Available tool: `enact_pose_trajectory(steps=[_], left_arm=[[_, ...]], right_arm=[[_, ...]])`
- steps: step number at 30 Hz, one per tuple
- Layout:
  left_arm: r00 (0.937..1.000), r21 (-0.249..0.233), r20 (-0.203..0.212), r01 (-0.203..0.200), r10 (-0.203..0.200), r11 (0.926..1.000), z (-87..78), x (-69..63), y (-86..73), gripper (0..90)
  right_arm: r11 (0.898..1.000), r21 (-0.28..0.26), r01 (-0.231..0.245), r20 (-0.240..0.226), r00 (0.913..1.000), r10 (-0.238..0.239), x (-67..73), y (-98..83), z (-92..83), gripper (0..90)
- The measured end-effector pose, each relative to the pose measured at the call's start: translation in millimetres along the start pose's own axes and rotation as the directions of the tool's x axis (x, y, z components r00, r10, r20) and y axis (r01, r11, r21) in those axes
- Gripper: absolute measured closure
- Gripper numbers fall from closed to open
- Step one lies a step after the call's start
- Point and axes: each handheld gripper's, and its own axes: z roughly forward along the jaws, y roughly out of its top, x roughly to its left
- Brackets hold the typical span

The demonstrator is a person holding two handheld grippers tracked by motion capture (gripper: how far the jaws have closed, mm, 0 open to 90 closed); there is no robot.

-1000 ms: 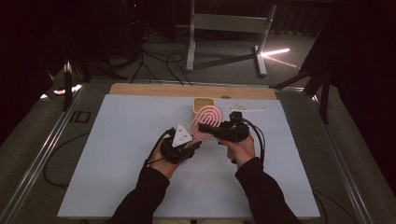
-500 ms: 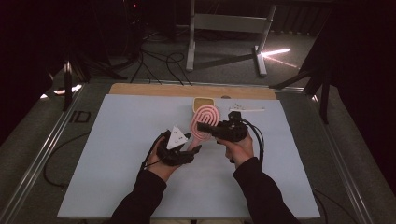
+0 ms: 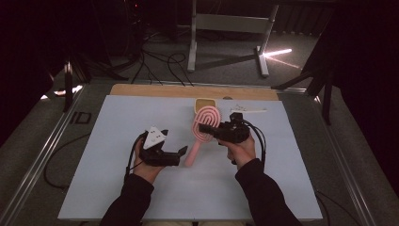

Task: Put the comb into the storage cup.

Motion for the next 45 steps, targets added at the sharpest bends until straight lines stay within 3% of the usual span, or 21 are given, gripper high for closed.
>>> enact_pose_trajectory(steps=[4, 12, 16, 17, 22, 32, 34, 35, 40, 45], left_arm=[[0.9997, 0.004, -0.026, -0.002, 0.002, 1.0, -11.4, 11.5, -10.4, 0.1], [0.9949, -0.019, -0.09, 0.042, -0.044, 0.9989, -40.6, 35.1, -42.9, 0.1], [0.9923, -0.041, -0.107, 0.058, -0.062, 0.9975, -46.6, 37.3, -50.5, 0.2], [0.9907, -0.055, -0.114, 0.067, -0.073, 0.9962, -51.3, 38.6, -58.8, 0.2], [0.9895, -0.033, -0.131, 0.056, -0.06, 0.9979, -62.8, 39.8, -76.2, 0.2], [0.9852, -0.026, -0.165, 0.044, -0.048, 0.9987, -86.0, 42.7, -95.0, 0.2], [0.9852, -0.026, -0.165, 0.044, -0.048, 0.9987, -86.0, 42.7, -95.0, 0.2], [0.9807, -0.025, -0.191, 0.037, -0.041, 0.999, -88.6, 45.2, -96.8, 0.2], [0.9787, -0.037, -0.199, 0.045, -0.051, 0.9983, -89.7, 47.2, -97.9, 0.2], [0.9734, -0.017, -0.225, 0.04, -0.042, 0.9991, -89.0, 50.8, -101.9, 0.2]], right_arm=[[1.0, -0.004, 0.001, 0.003, 1.0, -0.001, -0.4, 0.2, -0.3, 63.9], [1.0, -0.009, 0.005, 0.009, 0.9999, -0.005, -1.0, 0.4, -1.0, 63.9], [1.0, -0.009, -0.002, 0.008, 1.0, 0.002, -1.7, 0.5, -0.9, 63.9], [1.0, -0.011, -0.004, 0.01, 0.9999, 0.004, -1.7, 0.4, 0.1, 63.9], [1.0, -0.01, 0.0, 0.013, 0.9999, 0.0, -1.5, 1.0, 0.9, 63.9], [1.0, -0.026, -0.005, 0.02, 0.9998, 0.005, -1.7, 6.8, -0.4, 63.8], [1.0, -0.03, -0.004, 0.02, 0.9998, 0.005, -2.0, 7.3, -0.4, 63.8], [0.999, -0.037, -0.012, 0.022, 0.9997, 0.013, -2.4, 8.4, 0.0, 63.9], [0.999, -0.043, -0.02, 0.026, 0.9994, 0.021, -3.5, 9.7, 1.8, 63.9], [0.999, -0.049, -0.021, 0.031, 0.9993, 0.023, -4.1, 12.3, 3.3, 63.9]])
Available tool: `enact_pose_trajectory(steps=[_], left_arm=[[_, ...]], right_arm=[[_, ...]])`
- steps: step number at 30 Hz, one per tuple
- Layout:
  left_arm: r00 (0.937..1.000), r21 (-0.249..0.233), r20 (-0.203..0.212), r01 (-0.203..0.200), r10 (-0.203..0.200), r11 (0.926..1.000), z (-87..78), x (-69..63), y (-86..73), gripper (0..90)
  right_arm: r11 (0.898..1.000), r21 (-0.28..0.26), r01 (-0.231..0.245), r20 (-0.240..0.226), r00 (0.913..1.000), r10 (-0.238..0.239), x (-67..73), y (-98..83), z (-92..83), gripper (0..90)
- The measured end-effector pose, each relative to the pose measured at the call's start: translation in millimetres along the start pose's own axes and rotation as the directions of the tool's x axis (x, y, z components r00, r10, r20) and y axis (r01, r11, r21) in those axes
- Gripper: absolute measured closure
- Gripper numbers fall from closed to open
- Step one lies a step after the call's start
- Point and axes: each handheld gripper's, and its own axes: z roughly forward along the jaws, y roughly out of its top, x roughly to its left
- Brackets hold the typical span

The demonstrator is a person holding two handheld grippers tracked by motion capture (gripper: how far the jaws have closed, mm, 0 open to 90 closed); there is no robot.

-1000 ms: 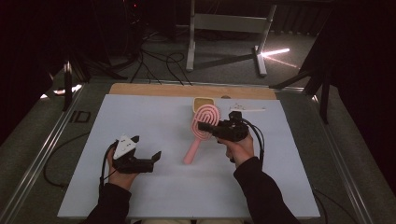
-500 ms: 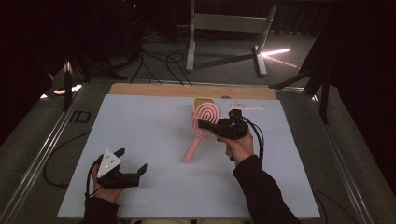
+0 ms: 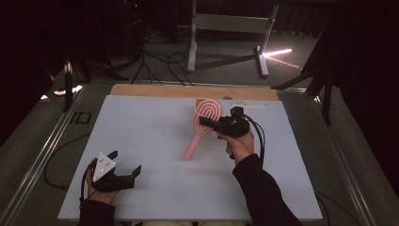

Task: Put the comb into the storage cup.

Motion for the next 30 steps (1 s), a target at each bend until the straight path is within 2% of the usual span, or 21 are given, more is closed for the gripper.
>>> enact_pose_trajectory(steps=[9, 13, 18, 30], left_arm=[[0.9998, -0.001, -0.019, 0.0, 0.0, 1.0, 0.2, -0.5, -1.9, 0.2], [0.999, 0.02, -0.035, -0.026, 0.027, 0.9995, 3.3, -3.8, -3.1, 0.2], [0.9989, 0.021, -0.033, -0.032, 0.032, 0.9993, 3.6, -5.7, -2.8, 0.2], [0.9989, 0.028, -0.023, -0.041, 0.041, 0.9988, 6.9, -10.9, -3.1, 0.2]], right_arm=[[1.0, -0.017, 0.007, -0.006, 1.0, -0.007, 4.3, 6.4, 1.3, 63.9], [1.0, -0.03, -0.002, -0.006, 1.0, 0.002, 2.5, 7.6, 3.5, 63.9], [0.999, -0.039, -0.019, -0.005, 0.9998, 0.019, 0.9, 9.6, 5.0, 63.9], [0.998, -0.066, -0.013, -0.004, 0.9999, 0.013, 7.3, 25.9, 6.4, 63.9]])
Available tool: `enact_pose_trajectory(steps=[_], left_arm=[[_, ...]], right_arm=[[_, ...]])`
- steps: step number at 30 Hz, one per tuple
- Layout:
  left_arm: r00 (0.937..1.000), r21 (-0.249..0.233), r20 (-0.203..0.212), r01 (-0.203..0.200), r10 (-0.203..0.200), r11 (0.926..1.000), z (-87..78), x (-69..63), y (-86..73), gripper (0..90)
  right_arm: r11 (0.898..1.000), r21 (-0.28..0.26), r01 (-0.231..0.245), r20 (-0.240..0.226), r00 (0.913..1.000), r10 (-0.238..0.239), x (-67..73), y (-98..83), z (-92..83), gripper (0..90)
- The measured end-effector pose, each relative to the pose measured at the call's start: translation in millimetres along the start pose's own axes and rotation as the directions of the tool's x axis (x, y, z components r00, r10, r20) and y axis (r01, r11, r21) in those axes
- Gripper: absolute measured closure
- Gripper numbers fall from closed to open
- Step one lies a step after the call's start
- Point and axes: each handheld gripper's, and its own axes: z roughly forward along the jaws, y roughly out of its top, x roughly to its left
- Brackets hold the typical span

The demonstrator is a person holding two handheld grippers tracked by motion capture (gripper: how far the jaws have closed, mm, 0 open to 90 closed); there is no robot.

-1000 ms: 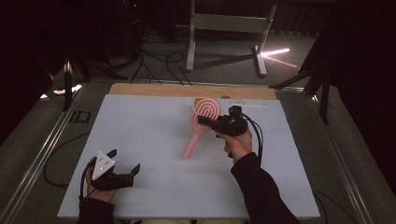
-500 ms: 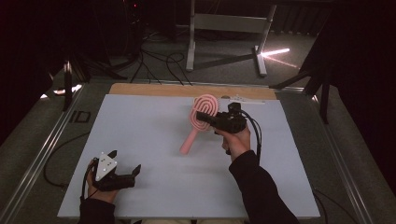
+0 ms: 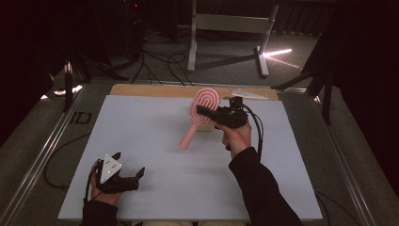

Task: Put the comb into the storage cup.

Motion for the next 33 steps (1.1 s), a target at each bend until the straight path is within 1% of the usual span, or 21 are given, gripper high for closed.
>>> enact_pose_trajectory(steps=[8, 13, 16, 20, 24, 26, 33], left_arm=[[1.0, 0.001, -0.005, 0.005, -0.005, 1.0, 0.3, 0.5, 0.0, 0.2], [0.9999, 0.001, -0.005, 0.011, -0.011, 0.9999, 0.3, 1.7, -0.1, 0.2], [0.9999, 0.0, -0.007, 0.013, -0.013, 0.9999, 0.2, 2.0, -0.1, 0.2], [0.9998, 0.004, -0.008, 0.016, -0.016, 0.9999, 1.1, 2.2, -0.5, 0.2], [0.9998, 0.002, -0.007, 0.019, -0.019, 0.9998, 1.1, 2.9, -0.5, 0.2], [0.9998, 0.001, -0.007, 0.021, -0.021, 0.9998, 1.1, 3.0, -0.5, 0.2], [0.9996, 0.008, -0.012, 0.024, -0.024, 0.9997, 1.5, 3.3, -0.7, 0.2]], right_arm=[[1.0, -0.001, 0.016, 0.006, 0.9999, -0.016, 5.7, 9.9, 3.1, 63.9], [1.0, -0.005, 0.015, 0.009, 0.9998, -0.015, 4.8, 13.1, 5.2, 63.9], [1.0, -0.012, 0.006, 0.007, 1.0, -0.006, 3.7, 15.5, 6.4, 63.9], [1.0, -0.016, 0.014, 0.022, 0.9997, -0.014, 2.7, 20.0, 8.2, 63.9], [1.0, -0.02, 0.007, 0.028, 0.9996, -0.007, 1.1, 24.0, 9.0, 63.8], [1.0, -0.021, 0.011, 0.031, 0.9995, -0.01, 0.9, 25.2, 8.9, 63.9], [0.999, -0.018, 0.048, 0.07, 0.9965, -0.047, -1.4, 34.4, 8.9, 63.9]])
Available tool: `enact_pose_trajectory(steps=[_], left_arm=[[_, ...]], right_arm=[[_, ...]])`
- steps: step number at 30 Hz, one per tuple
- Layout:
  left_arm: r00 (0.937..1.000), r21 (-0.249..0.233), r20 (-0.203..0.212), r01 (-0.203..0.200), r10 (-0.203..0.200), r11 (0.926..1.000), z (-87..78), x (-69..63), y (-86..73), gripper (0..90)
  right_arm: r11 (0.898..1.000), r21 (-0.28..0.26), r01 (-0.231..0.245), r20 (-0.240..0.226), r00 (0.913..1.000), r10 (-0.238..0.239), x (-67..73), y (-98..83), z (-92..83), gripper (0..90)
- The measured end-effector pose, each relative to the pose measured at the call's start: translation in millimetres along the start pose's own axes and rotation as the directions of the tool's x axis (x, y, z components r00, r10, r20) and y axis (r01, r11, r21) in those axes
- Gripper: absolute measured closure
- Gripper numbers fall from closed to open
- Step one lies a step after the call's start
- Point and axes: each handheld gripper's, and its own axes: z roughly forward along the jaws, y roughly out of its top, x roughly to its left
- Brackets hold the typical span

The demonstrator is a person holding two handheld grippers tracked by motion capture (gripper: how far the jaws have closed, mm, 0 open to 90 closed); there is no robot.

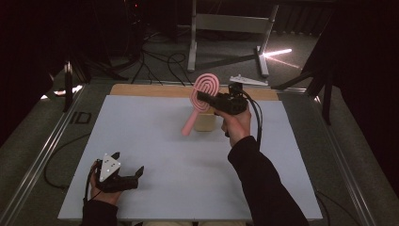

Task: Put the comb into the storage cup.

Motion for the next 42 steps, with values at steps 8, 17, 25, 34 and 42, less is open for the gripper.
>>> enact_pose_trajectory(steps=[8, 17, 25, 34, 42], left_arm=[[1.0, 0.008, 0.002, -0.001, 0.001, 1.0, 0.5, 0.3, -0.2, 0.2], [1.0, 0.008, 0.003, 0.001, -0.001, 1.0, 0.8, 0.2, -0.3, 0.2], [1.0, 0.006, 0.005, 0.002, -0.002, 1.0, 0.9, -0.1, -0.2, 0.2], [1.0, 0.004, 0.008, 0.005, -0.005, 1.0, 1.2, -0.4, -0.2, 0.2], [0.9999, 0.004, 0.008, 0.006, -0.006, 1.0, 1.1, -0.5, -0.1, 0.2]], right_arm=[[1.0, -0.015, -0.006, 0.017, 0.9998, 0.006, -6.1, 5.2, -0.8, 63.9], [1.0, -0.028, -0.008, 0.035, 0.9994, 0.009, -11.3, 9.1, -0.9, 63.9], [0.998, -0.049, -0.029, 0.049, 0.9983, 0.031, -17.8, 13.1, -1.6, 63.9], [0.997, -0.063, -0.036, 0.058, 0.9975, 0.04, -20.4, 19.5, -2.7, 63.9], [0.997, -0.067, -0.028, 0.085, 0.9958, 0.034, -24.8, 22.1, -1.0, 63.9]])
